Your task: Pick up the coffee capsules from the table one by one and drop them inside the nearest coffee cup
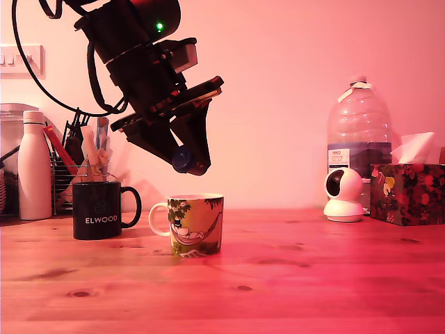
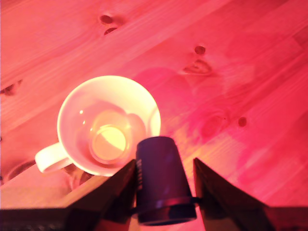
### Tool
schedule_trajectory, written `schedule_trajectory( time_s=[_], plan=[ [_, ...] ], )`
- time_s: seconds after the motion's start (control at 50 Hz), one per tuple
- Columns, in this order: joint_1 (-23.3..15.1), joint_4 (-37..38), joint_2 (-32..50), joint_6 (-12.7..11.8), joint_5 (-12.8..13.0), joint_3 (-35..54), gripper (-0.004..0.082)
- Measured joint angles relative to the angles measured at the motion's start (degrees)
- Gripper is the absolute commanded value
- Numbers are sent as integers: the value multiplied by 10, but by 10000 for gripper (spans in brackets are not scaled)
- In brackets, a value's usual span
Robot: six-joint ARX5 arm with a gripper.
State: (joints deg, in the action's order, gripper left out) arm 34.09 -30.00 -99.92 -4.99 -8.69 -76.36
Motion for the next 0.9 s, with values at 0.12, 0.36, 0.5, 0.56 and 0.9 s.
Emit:
schedule_trajectory(
  time_s=[0.12,0.36,0.5,0.56,0.9],
  plan=[
    [-3,22,1,0,0,0,267],
    [-5,21,2,0,0,0,267],
    [-5,21,2,0,0,0,267],
    [-9,21,2,0,0,0,267],
    [-36,9,2,21,-2,0,267]
  ],
)
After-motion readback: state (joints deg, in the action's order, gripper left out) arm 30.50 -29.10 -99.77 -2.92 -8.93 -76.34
